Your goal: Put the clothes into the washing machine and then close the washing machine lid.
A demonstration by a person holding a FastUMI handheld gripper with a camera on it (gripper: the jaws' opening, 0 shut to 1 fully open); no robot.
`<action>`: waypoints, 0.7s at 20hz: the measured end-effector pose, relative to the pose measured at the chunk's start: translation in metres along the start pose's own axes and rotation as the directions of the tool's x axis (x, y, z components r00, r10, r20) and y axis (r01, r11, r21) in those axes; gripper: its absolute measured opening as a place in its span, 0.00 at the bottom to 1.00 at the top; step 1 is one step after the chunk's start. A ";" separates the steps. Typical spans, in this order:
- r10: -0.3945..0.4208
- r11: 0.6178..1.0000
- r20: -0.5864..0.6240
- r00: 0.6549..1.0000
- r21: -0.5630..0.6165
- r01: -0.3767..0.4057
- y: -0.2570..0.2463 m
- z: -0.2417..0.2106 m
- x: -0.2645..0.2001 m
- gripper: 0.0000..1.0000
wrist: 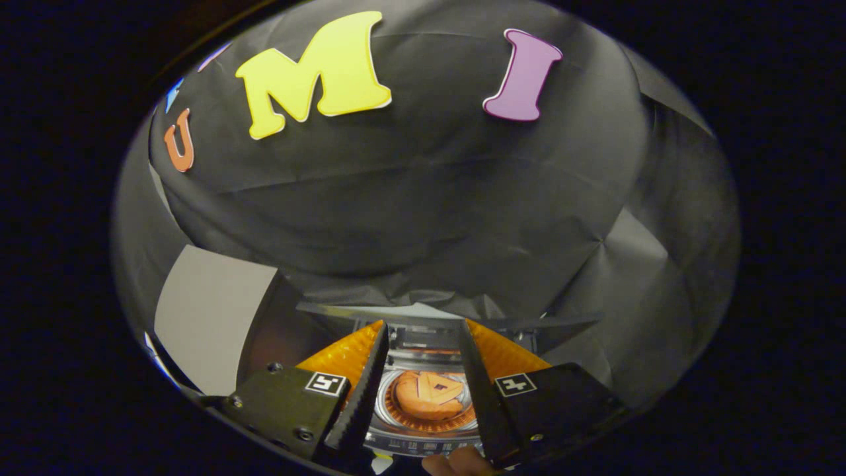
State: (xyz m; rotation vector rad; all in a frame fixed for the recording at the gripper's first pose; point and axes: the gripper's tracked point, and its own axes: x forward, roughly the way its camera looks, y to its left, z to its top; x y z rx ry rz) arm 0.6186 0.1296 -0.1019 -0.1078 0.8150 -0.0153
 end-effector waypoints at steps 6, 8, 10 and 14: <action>-0.023 1.000 -0.009 1.000 -0.020 0.023 -0.005 0.022 0.036 0.68; -0.015 1.000 -0.029 0.999 -0.026 0.015 -0.005 0.023 0.052 0.72; 0.009 1.000 -0.054 0.999 0.007 -0.009 -0.001 0.020 0.062 0.78; 0.004 1.000 -0.067 0.998 0.024 -0.003 -0.006 0.011 0.075 0.78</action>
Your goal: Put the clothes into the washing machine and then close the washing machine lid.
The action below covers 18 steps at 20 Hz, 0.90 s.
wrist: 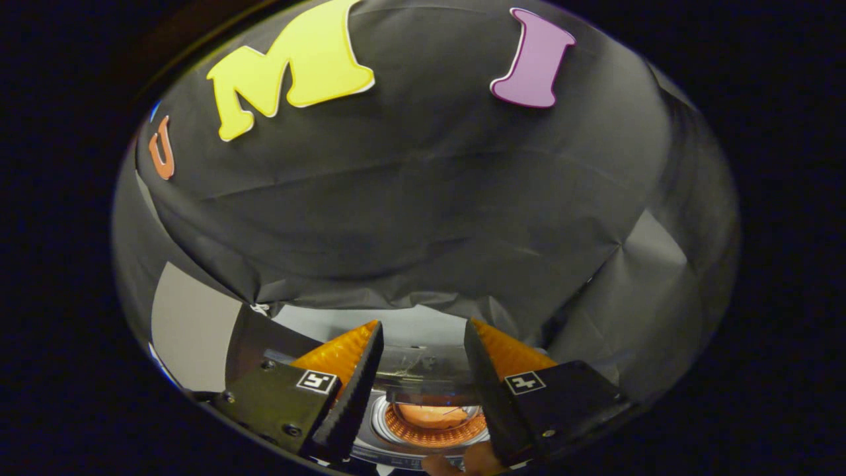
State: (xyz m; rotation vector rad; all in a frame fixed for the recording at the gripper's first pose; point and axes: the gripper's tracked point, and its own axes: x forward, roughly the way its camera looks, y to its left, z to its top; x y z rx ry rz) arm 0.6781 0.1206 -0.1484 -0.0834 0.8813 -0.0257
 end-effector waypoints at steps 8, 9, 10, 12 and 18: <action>0.012 0.999 -0.022 1.000 0.049 -0.011 -0.010 -0.024 0.002 0.78; 0.011 0.999 -0.018 1.000 0.050 -0.010 -0.009 -0.024 0.002 0.78; 0.009 0.999 -0.014 1.000 0.052 -0.008 -0.009 -0.024 0.002 0.78; 0.005 0.999 -0.015 1.000 0.051 -0.004 -0.008 -0.030 0.002 0.78; -0.010 0.999 -0.012 1.000 0.049 0.011 -0.005 -0.046 -0.018 0.79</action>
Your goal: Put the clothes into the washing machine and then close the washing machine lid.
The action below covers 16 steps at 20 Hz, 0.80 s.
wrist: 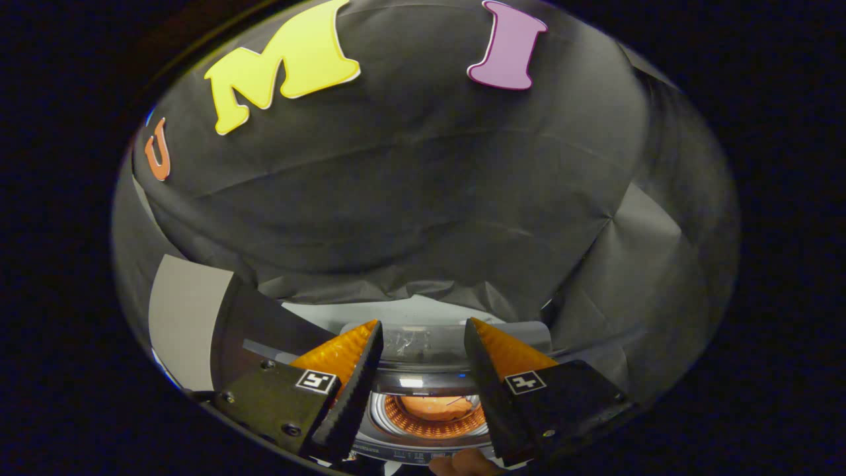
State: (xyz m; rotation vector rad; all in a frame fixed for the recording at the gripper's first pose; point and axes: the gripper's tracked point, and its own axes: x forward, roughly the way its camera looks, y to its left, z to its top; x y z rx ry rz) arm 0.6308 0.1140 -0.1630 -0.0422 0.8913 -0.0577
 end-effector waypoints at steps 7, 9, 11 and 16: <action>-0.029 1.000 -0.001 1.000 0.006 0.029 -0.003 -0.023 -0.015 0.79; -0.030 0.999 0.000 1.000 0.015 0.030 -0.003 -0.028 -0.019 0.78; -0.034 0.999 0.003 0.999 0.020 0.034 -0.006 -0.035 -0.026 0.78; -0.048 0.998 -0.003 0.999 0.038 0.048 -0.008 -0.054 -0.038 0.78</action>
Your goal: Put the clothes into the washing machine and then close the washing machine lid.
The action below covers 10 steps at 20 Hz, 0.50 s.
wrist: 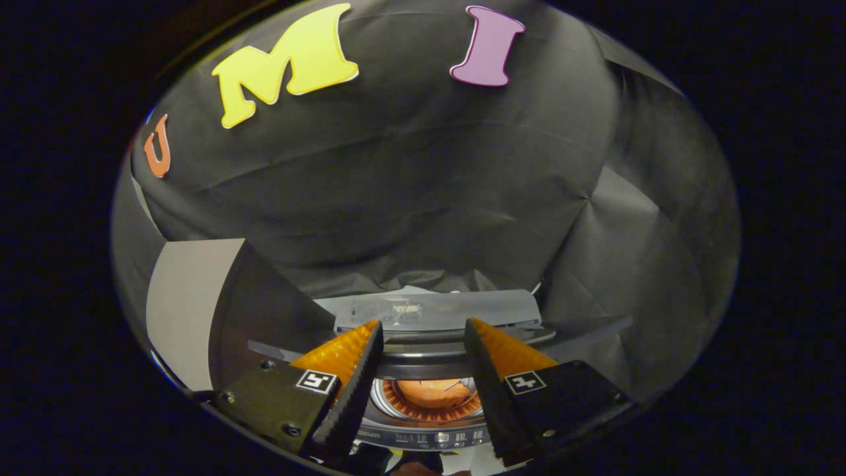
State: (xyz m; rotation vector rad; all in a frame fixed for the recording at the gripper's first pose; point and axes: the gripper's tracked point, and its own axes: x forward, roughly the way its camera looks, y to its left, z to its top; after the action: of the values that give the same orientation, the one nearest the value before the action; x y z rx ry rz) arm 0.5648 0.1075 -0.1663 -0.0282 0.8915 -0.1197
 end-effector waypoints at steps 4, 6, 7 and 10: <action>-0.006 1.000 -0.018 1.000 0.003 0.006 -0.001 -0.019 -0.006 0.78; -0.003 1.000 -0.029 1.000 0.014 0.003 -0.002 -0.028 -0.009 0.78; 0.000 1.000 -0.036 0.999 0.022 0.001 -0.003 -0.033 -0.010 0.78; 0.007 0.999 -0.062 0.998 0.045 -0.005 -0.004 -0.050 -0.012 0.78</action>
State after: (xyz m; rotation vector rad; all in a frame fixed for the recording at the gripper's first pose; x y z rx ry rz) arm 0.5178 0.1058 -0.1878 0.0203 0.9503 -0.1357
